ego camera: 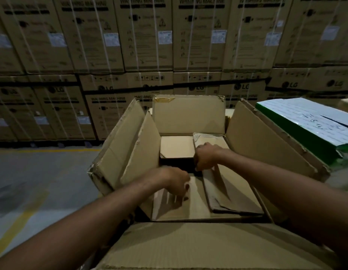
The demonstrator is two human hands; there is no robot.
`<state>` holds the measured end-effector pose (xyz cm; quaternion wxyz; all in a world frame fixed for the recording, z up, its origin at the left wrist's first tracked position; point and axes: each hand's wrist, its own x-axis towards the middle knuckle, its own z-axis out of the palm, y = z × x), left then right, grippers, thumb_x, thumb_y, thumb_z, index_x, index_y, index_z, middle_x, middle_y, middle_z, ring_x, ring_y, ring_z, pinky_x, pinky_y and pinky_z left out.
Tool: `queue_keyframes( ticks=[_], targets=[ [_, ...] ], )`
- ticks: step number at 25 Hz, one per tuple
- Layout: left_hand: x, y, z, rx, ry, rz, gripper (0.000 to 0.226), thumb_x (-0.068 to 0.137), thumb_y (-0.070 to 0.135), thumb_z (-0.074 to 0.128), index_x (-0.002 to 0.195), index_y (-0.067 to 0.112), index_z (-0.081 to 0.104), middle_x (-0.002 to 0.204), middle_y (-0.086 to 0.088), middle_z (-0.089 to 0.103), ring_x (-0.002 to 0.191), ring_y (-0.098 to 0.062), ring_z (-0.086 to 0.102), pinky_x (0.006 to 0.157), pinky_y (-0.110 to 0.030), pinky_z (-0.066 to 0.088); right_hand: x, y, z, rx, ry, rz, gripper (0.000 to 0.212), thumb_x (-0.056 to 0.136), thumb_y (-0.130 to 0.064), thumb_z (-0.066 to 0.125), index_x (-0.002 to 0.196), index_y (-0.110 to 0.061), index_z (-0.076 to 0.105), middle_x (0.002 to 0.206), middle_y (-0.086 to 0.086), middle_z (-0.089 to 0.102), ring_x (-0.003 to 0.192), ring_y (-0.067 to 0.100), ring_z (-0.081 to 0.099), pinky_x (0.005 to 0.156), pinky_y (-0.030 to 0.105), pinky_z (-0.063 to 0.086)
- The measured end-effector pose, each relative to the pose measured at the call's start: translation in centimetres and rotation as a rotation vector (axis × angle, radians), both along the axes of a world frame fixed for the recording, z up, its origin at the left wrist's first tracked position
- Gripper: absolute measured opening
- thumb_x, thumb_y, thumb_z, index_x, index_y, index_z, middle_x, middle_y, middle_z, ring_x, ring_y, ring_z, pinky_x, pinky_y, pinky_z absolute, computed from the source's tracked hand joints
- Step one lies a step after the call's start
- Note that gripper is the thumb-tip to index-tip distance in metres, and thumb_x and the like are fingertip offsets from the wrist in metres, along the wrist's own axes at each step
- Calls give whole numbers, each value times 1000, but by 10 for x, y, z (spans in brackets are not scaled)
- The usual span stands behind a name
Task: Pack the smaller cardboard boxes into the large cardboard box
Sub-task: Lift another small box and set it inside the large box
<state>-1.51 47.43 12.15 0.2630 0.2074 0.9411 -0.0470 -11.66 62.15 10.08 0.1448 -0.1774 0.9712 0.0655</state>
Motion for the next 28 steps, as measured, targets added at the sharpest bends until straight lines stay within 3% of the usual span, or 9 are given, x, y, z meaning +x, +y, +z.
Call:
queue_keyframes(
  ticks=[3, 6, 8, 11, 13, 17, 20, 23, 28],
  targets=[
    [-6, 34, -15, 399, -248, 3, 36, 101, 18, 57, 136, 16, 52, 120, -6, 69, 106, -23, 69, 94, -39, 56, 6, 23, 9, -215, 7, -122, 26, 91, -28, 66, 113, -19, 76, 111, 4, 72, 96, 21, 67, 82, 38, 59],
    [-5, 64, -5, 771, -205, 12, 48, 101, 11, 55, 146, 24, 43, 135, -1, 58, 123, -16, 57, 100, -31, 48, 9, 48, 49, -287, 229, -162, 20, 90, -13, 64, 106, -14, 76, 102, 6, 74, 89, 22, 70, 79, 38, 62],
    [-9, 89, -3, 858, -135, -95, 55, 104, 15, 53, 154, 25, 34, 149, -1, 48, 136, -17, 46, 110, -35, 42, 14, 75, 74, -163, 374, -195, 14, 93, -13, 62, 105, -15, 69, 103, 4, 70, 93, 21, 67, 84, 41, 61],
    [-4, 123, -12, 611, -43, -340, 59, 105, 31, 53, 157, 21, 29, 153, -4, 43, 137, -22, 44, 111, -46, 42, 22, 115, 77, 211, 388, -238, 11, 95, -14, 59, 94, -24, 56, 104, 0, 59, 115, 23, 58, 109, 53, 39],
    [3, 130, -22, 459, -72, -448, 60, 105, 36, 52, 157, 18, 27, 152, -7, 41, 131, -22, 45, 108, -45, 43, 26, 124, 67, 271, 331, -230, 19, 96, -14, 57, 86, -28, 50, 100, -2, 58, 118, 23, 58, 120, 58, 22],
    [-7, 104, -24, 426, -64, -389, 52, 104, 42, 51, 150, 21, 39, 148, -3, 43, 122, -19, 50, 105, -45, 45, 21, 102, 44, 369, 431, -13, 18, 95, -19, 59, 111, -24, 66, 117, 2, 68, 122, 25, 58, 124, 53, 20],
    [-37, 64, -29, 364, 49, -162, 53, 103, 43, 52, 152, 29, 40, 147, 4, 50, 125, -19, 54, 107, -47, 45, 22, 78, 16, 124, 25, -24, 24, 98, -27, 59, 117, -18, 70, 112, 4, 70, 109, 25, 65, 109, 45, 42],
    [-63, 14, -43, 270, 22, 47, 39, 104, 43, 49, 132, 18, 57, 126, -4, 65, 104, -17, 62, 96, -39, 52, 27, 74, -1, -166, -300, -91, 33, 110, -32, 42, 109, -11, 68, 96, 1, 65, 93, 19, 62, 86, 33, 45],
    [-63, -22, -13, 338, 93, 129, 48, 104, 54, 44, 84, 14, 61, 86, -3, 62, 75, -18, 56, 67, -29, 42, 19, 87, 24, -451, -330, -213, 44, 109, -42, 45, 88, -10, 65, 77, 3, 63, 71, 18, 59, 67, 29, 48]
  ],
)
